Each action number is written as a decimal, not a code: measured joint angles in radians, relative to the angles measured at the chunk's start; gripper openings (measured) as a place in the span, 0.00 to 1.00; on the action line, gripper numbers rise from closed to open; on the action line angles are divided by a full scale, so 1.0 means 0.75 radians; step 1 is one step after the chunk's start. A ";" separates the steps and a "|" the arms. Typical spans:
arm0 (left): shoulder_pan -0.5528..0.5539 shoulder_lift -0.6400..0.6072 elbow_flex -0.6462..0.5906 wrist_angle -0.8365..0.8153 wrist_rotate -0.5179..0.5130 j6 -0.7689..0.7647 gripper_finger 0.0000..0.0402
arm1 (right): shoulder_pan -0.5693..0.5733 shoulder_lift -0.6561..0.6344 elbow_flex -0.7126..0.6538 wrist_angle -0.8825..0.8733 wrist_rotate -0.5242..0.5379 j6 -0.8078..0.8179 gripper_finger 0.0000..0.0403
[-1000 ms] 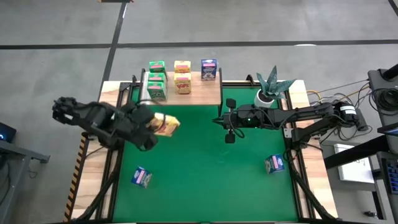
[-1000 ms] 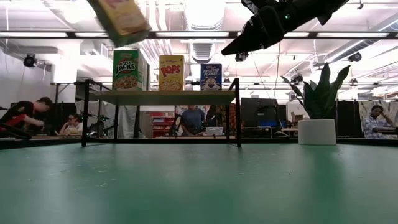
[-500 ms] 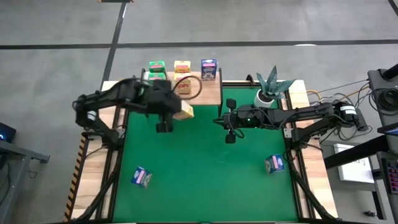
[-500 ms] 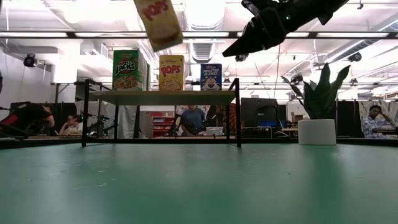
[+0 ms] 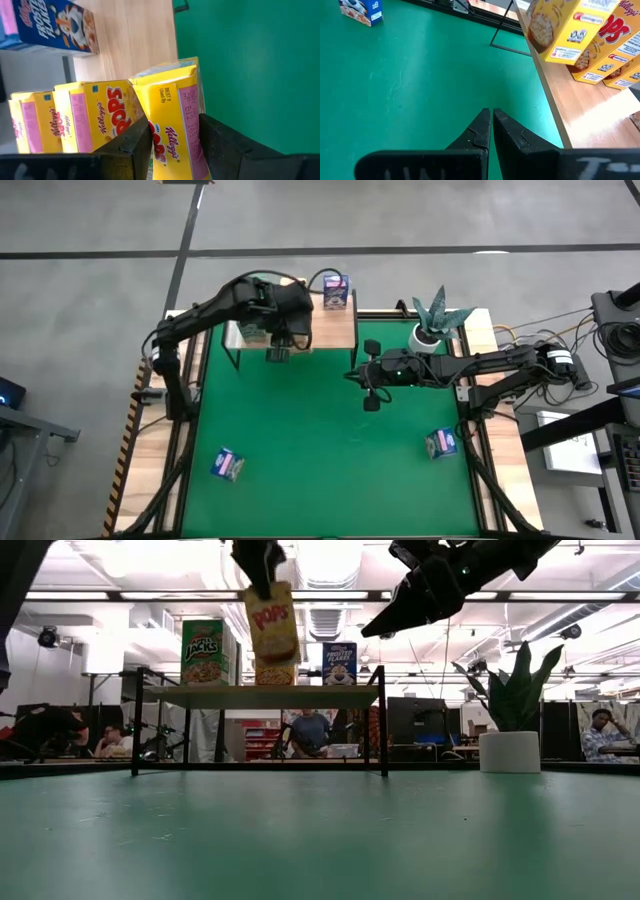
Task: Stack cereal on shelf
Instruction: Put the yellow cereal box on the shelf aligned with the other yellow cereal boxes
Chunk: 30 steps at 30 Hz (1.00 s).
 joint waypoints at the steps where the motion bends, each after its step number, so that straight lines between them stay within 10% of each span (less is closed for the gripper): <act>1: 0.014 0.009 0.000 0.000 0.006 0.012 0.34 | 0.000 0.000 0.000 -0.003 0.000 0.002 0.02; 30: 0.140 0.035 -0.106 0.079 -0.027 0.075 0.34 | -0.001 -0.001 0.000 -0.020 0.000 0.017 0.02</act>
